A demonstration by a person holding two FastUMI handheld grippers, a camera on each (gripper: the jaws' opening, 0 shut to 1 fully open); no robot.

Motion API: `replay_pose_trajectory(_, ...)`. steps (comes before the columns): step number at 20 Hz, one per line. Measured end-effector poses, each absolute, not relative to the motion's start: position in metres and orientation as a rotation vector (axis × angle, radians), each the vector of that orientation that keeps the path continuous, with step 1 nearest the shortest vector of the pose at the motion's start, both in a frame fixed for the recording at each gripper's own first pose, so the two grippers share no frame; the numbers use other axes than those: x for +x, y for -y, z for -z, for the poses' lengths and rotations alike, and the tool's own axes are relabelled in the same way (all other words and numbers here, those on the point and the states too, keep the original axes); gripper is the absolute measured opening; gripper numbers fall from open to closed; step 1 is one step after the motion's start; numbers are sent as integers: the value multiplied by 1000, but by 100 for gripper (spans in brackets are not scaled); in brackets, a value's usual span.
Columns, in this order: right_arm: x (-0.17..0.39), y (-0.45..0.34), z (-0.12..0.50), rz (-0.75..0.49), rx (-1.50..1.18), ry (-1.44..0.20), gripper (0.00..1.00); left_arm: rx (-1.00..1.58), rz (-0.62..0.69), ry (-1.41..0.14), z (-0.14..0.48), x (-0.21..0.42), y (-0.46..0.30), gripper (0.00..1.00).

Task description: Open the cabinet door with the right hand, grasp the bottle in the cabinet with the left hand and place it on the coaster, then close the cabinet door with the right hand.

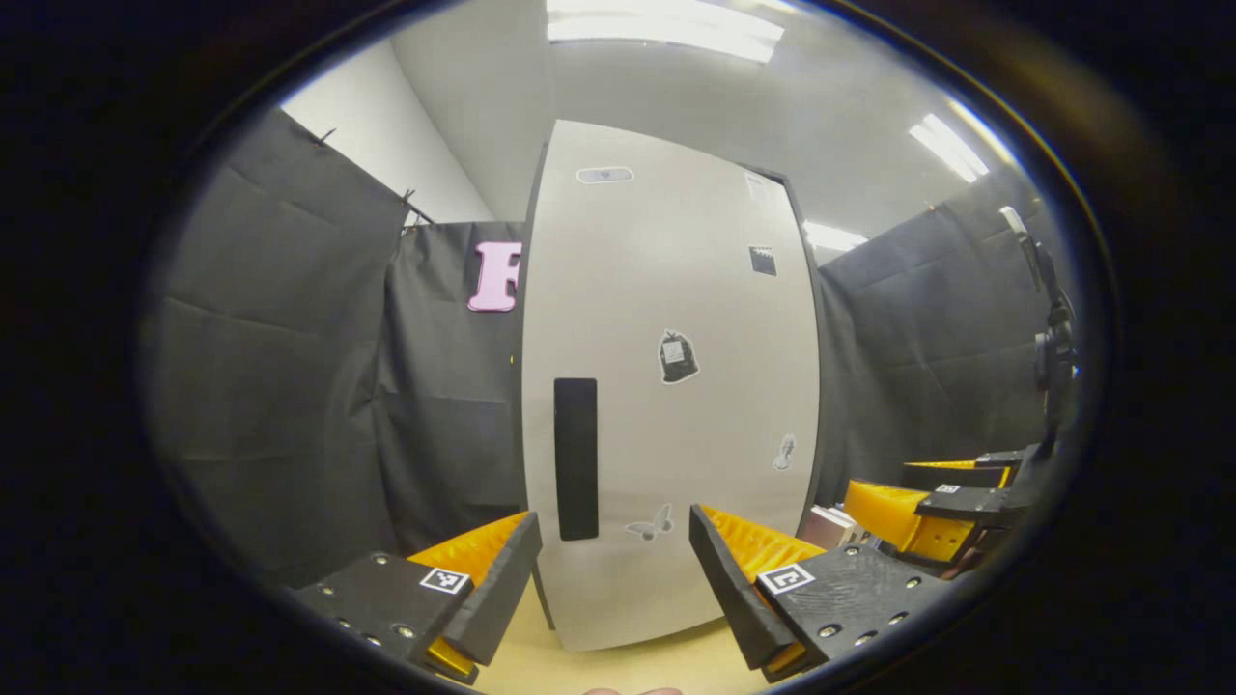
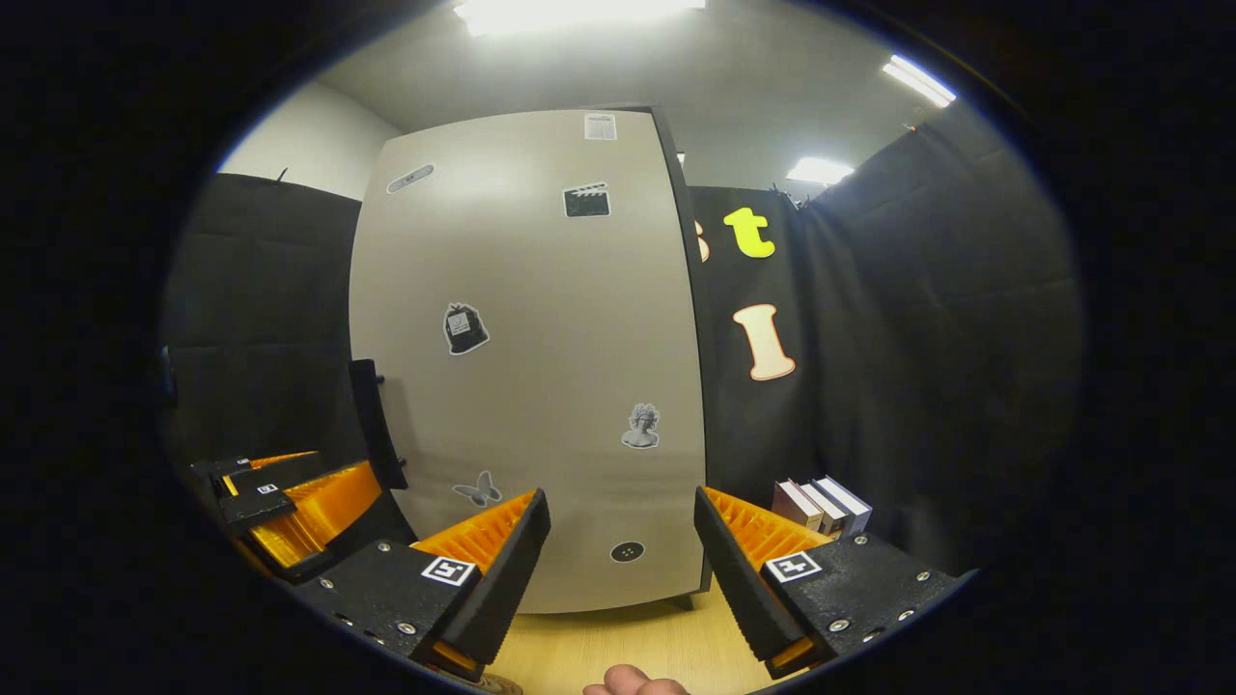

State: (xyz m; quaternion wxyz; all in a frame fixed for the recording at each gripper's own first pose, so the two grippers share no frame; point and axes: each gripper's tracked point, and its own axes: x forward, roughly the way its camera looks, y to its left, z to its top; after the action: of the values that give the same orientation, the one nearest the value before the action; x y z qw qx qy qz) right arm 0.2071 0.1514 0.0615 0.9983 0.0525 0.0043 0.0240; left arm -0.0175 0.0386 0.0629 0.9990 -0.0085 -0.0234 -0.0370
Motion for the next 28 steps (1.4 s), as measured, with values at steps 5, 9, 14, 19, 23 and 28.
replay_pose_trajectory(5, 205, -151, -62, -51, 106, -6, 91, -13, 71, 44, -62, -19, -40, 89)
replay_pose_trajectory(9, 204, -152, -60, -54, 110, -12, 93, -13, 60, 39, -61, -20, -43, 89)
replay_pose_trajectory(14, 204, -152, -58, -57, 108, -17, 93, -15, 52, 30, -57, -21, -46, 92)
replay_pose_trajectory(19, 204, -151, -57, -59, 97, -22, 93, -19, 52, 23, -55, -20, -46, 95)
replay_pose_trajectory(23, 202, -149, -55, -55, 105, -23, 93, -16, 51, 23, -54, -20, -46, 94)
replay_pose_trajectory(28, 204, -149, -53, -57, 108, -30, 92, -13, 51, 19, -53, -21, -46, 95)
